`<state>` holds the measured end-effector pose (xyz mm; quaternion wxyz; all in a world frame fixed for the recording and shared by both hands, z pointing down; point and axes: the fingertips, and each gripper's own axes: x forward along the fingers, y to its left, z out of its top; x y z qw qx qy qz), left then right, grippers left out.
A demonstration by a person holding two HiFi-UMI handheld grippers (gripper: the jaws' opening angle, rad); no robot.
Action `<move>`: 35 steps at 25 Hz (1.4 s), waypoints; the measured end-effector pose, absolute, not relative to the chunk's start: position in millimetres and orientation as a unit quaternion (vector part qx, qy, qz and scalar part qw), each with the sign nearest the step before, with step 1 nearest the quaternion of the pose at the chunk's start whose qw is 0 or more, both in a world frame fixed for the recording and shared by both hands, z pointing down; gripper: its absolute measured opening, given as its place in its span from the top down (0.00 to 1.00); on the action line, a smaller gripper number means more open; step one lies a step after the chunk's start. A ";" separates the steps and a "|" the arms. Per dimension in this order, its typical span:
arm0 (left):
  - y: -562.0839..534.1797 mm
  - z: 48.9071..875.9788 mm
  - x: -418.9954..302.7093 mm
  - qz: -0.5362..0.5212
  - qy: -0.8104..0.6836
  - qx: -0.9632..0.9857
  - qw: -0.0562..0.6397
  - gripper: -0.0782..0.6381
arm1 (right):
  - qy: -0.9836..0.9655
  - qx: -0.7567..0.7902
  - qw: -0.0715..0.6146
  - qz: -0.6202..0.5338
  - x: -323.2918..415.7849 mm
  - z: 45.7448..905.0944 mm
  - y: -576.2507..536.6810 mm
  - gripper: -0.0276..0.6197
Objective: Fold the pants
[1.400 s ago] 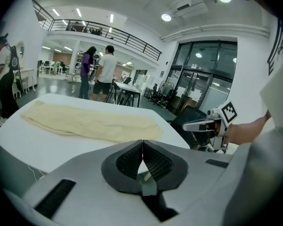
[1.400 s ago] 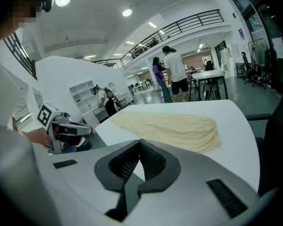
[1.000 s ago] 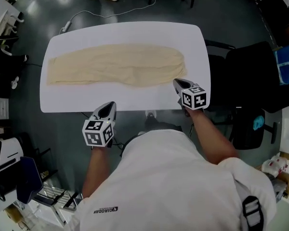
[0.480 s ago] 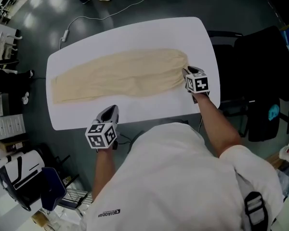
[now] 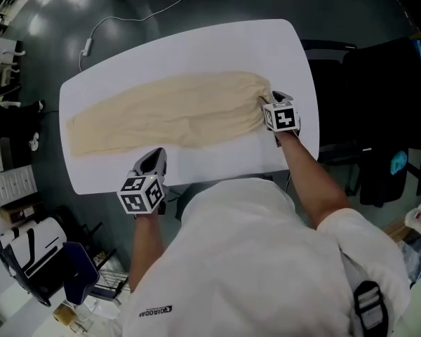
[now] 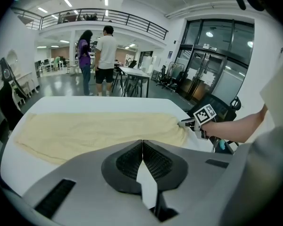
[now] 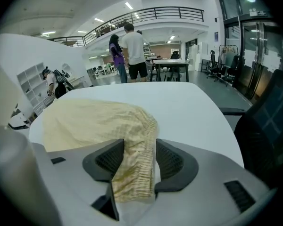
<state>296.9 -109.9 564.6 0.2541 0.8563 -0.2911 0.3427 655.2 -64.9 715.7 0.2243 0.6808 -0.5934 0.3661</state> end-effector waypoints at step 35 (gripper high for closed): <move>-120.6 556.3 270.9 0.353 -0.268 0.864 0.238 0.85 | -0.626 0.651 -0.006 0.429 604.1 656.9 -82.7 0.87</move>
